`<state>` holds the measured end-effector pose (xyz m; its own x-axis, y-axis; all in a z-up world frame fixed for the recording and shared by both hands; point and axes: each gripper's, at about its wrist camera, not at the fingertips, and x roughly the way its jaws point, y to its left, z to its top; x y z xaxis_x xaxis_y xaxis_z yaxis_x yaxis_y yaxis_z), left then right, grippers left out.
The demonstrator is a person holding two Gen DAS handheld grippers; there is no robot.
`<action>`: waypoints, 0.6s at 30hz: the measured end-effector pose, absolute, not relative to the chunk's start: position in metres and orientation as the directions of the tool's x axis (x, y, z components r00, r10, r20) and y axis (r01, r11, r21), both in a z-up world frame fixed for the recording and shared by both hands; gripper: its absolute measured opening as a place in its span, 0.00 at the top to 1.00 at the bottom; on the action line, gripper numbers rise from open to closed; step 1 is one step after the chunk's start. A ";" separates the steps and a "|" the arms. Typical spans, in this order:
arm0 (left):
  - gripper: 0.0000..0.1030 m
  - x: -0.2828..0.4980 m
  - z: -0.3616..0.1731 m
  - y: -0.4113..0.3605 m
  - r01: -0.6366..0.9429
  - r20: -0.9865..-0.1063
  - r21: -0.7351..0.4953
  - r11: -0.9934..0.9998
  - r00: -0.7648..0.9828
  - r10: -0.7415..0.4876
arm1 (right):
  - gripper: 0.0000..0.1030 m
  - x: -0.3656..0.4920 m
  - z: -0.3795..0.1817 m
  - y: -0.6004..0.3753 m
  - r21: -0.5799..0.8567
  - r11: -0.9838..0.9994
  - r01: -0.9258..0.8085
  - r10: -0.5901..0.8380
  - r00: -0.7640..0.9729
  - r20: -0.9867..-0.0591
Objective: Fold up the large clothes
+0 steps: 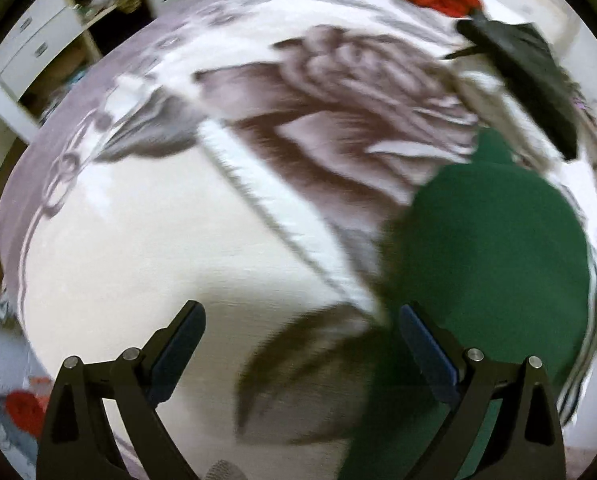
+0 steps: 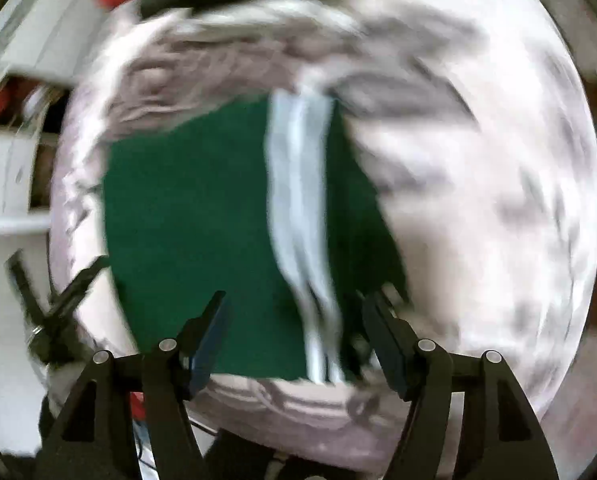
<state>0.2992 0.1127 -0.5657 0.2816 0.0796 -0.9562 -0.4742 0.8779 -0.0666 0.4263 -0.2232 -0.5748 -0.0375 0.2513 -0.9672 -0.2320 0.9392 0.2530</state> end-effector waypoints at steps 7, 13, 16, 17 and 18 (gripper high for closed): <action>0.03 0.302 -0.594 0.148 -0.556 -0.965 -0.040 0.830 0.237 0.112 | 0.26 0.473 -0.589 0.027 0.139 0.565 -0.814 0.160 -0.057 -0.985; 0.03 0.302 -0.620 0.154 -0.586 -0.975 -0.124 0.800 0.220 0.011 | 0.23 0.481 -0.652 0.132 0.168 0.341 -0.925 -0.078 -0.206 -0.975; 0.03 0.299 -0.626 0.154 -0.590 -0.975 -0.156 0.792 0.222 -0.027 | 0.27 0.482 -0.677 0.147 0.241 0.333 -0.912 -0.145 -0.302 -0.942; 0.03 0.298 -0.627 0.154 -0.590 -0.973 -0.168 0.790 0.227 -0.038 | 0.39 0.481 -0.686 0.149 0.286 0.326 -0.901 -0.163 -0.352 -0.922; 0.03 0.297 -0.627 0.155 -0.589 -0.972 -0.174 0.789 0.229 -0.043 | 0.48 0.485 -0.693 0.149 0.327 0.375 -0.867 -0.167 -0.410 -0.897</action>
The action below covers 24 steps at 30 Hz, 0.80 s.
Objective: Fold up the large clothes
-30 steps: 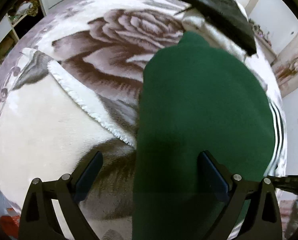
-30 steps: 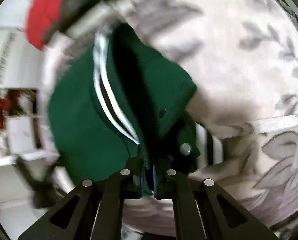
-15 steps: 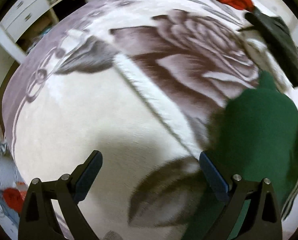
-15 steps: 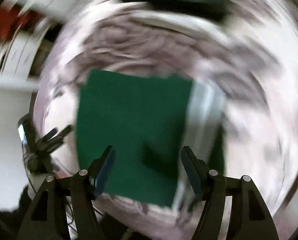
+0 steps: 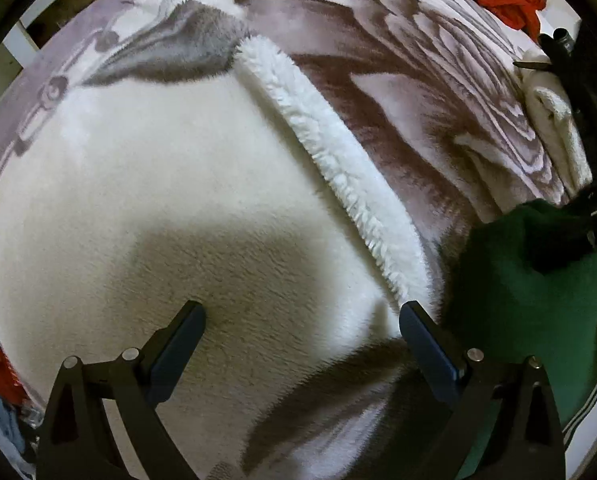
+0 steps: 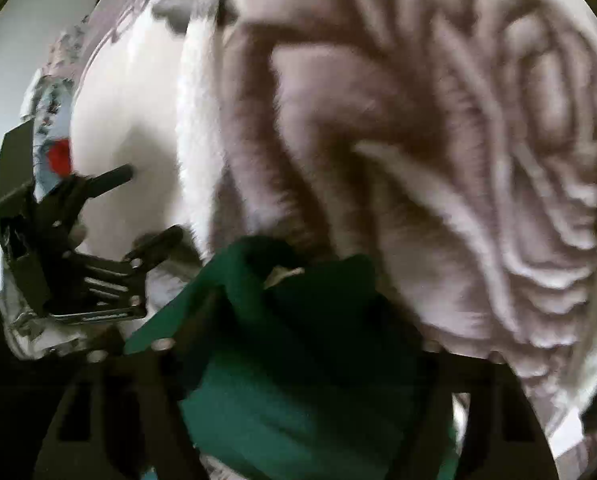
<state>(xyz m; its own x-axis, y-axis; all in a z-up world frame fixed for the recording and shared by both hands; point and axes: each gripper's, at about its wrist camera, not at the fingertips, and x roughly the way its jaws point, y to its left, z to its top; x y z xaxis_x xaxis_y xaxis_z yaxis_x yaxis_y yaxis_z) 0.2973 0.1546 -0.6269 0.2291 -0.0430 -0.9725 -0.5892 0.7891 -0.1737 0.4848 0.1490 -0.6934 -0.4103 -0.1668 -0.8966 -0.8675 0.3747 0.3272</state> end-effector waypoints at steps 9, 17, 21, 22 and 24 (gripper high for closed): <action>0.03 0.297 -0.625 0.167 -0.561 -0.965 -0.208 0.801 0.250 -0.076 | 0.58 0.552 -0.732 0.063 0.440 0.891 -0.108 0.231 -0.728 -0.646; 0.03 0.291 -0.625 0.178 -0.583 -0.963 -0.222 0.781 0.256 -0.082 | 0.29 0.528 -0.654 0.170 0.343 0.499 -0.796 -0.095 -0.443 -0.892; 0.03 0.287 -0.628 0.181 -0.578 -0.965 -0.216 0.787 0.249 -0.081 | 0.32 0.484 -0.698 0.192 0.303 0.273 -0.913 -0.341 -0.386 -0.857; 0.03 0.285 -0.628 0.181 -0.570 -0.965 -0.213 0.794 0.249 -0.080 | 0.41 0.468 -0.709 0.191 0.274 0.208 -0.939 -0.373 -0.335 -0.865; 0.03 0.283 -0.628 0.181 -0.551 -0.967 -0.199 0.810 0.243 -0.073 | 0.53 0.476 -0.732 0.184 0.279 0.400 -0.873 -0.372 -0.433 -0.821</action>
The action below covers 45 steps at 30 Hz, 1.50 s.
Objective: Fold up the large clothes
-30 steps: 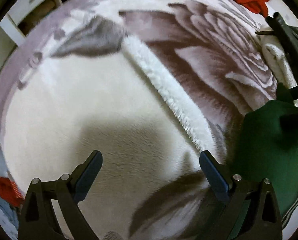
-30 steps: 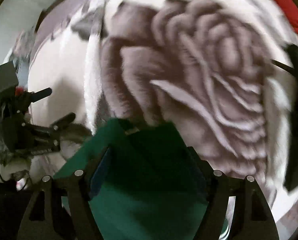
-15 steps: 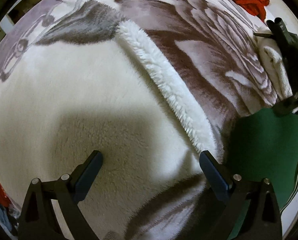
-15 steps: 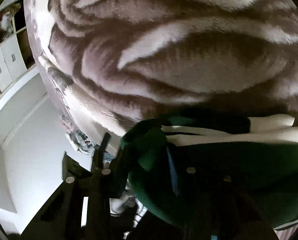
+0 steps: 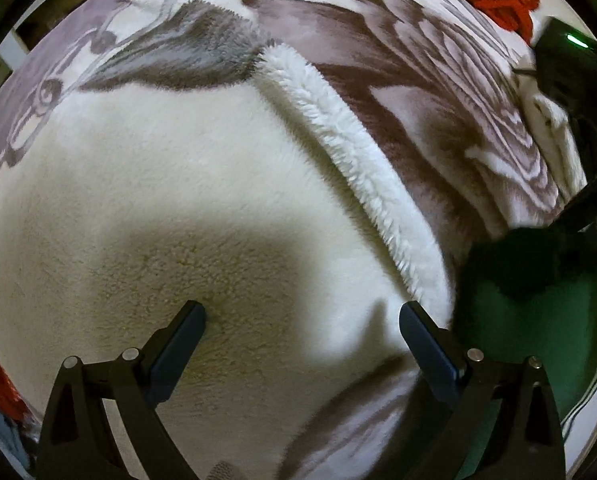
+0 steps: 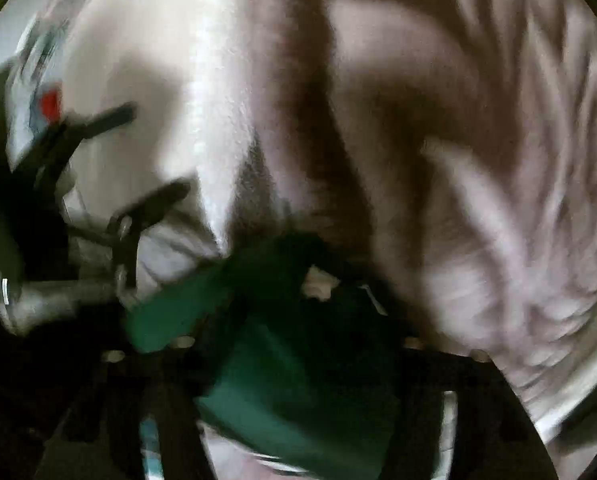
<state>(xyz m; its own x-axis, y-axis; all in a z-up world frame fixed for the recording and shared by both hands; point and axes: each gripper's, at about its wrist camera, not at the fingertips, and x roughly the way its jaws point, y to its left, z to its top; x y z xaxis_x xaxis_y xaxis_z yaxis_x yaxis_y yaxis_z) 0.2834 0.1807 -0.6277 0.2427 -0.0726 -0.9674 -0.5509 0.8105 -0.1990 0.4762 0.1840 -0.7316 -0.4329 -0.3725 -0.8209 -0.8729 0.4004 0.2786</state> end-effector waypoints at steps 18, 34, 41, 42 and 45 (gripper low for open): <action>0.03 0.333 -0.566 0.164 -0.430 -0.877 -0.407 0.806 0.431 -0.213 | 0.38 0.616 -0.606 0.020 0.446 0.853 -0.270 0.358 -0.318 -0.878; 0.03 0.418 -0.587 0.094 -0.335 -0.940 -0.146 0.931 0.342 -0.024 | 0.88 0.553 -0.683 -0.223 0.516 0.856 0.029 0.512 -0.175 -0.841; 0.03 0.421 -0.581 0.084 -0.358 -0.942 -0.098 0.929 0.334 0.029 | 0.98 0.585 -0.656 -0.224 0.484 0.874 -0.045 0.484 -0.006 -0.875; 0.03 0.421 -0.580 0.083 -0.361 -0.944 -0.084 0.929 0.328 0.042 | 0.98 0.586 -0.665 -0.220 0.455 0.888 -0.071 0.453 -0.036 -0.891; 0.03 0.409 -0.563 0.082 -0.387 -0.938 -0.062 0.920 0.338 0.079 | 0.91 0.586 -0.691 -0.218 0.458 0.886 -0.064 0.444 -0.165 -0.881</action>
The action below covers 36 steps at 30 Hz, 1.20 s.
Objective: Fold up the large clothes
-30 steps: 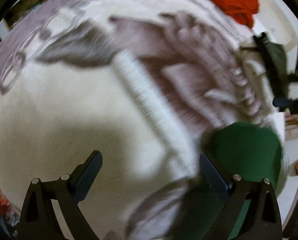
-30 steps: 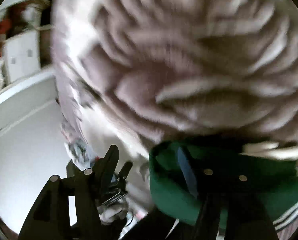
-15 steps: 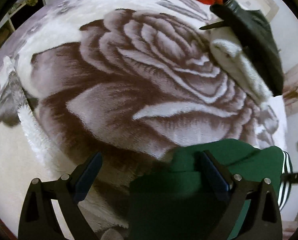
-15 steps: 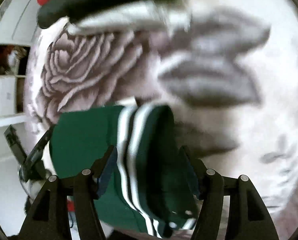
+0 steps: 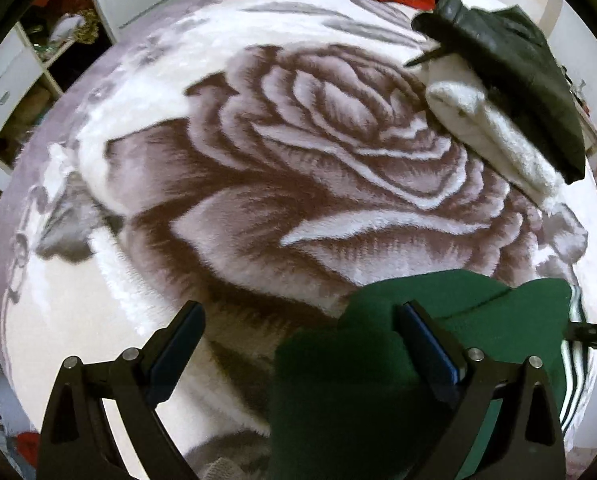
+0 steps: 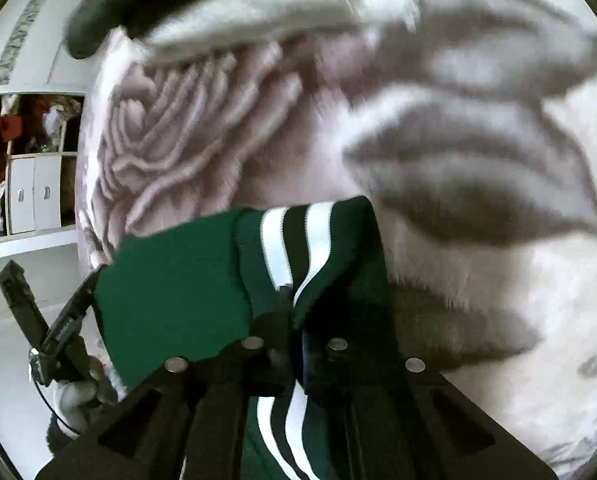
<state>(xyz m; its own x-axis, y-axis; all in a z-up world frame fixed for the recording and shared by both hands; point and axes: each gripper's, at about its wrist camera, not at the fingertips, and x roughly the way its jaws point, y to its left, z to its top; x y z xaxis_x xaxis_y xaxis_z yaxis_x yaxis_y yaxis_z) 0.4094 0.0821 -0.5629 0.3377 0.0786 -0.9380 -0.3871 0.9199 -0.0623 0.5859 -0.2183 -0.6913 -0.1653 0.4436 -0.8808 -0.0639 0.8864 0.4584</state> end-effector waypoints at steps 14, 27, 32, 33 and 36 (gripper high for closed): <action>0.00 0.273 -0.562 0.067 -0.568 -0.956 0.015 0.823 0.233 0.178 | 0.47 0.433 -0.704 -0.274 0.602 0.787 0.139 0.615 -0.272 -0.741; 0.00 0.280 -0.574 0.014 -0.468 -0.956 -0.024 0.883 0.269 0.117 | 0.93 0.383 -0.624 -0.306 0.590 0.793 0.154 0.603 -0.057 -0.796; 0.00 0.282 -0.584 0.011 -0.427 -0.961 -0.026 0.904 0.261 0.095 | 0.93 0.396 -0.719 -0.320 0.511 0.818 0.264 0.555 -0.127 -0.822; 0.00 0.282 -0.583 0.012 -0.424 -0.961 -0.024 0.905 0.260 0.097 | 0.93 0.398 -0.734 -0.321 0.512 0.808 0.290 0.564 -0.133 -0.815; 0.00 0.278 -0.575 0.014 -0.430 -0.961 -0.028 0.903 0.260 0.094 | 0.87 0.403 -0.737 -0.323 0.557 0.773 0.303 0.619 -0.170 -0.766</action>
